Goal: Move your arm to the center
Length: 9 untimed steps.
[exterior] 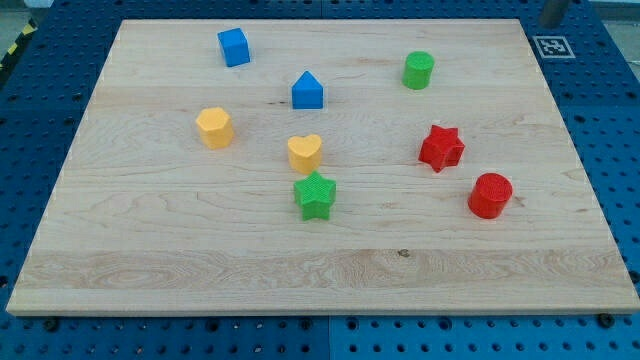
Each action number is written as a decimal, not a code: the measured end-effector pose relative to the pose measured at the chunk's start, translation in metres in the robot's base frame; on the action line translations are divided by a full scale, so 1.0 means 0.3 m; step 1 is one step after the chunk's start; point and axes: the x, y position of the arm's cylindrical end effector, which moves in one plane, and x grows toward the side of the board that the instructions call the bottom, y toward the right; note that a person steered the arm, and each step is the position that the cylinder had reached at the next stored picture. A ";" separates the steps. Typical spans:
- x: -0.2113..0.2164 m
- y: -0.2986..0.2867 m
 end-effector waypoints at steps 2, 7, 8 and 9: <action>0.002 0.000; 0.552 -0.012; 0.689 -0.012; 0.848 -0.019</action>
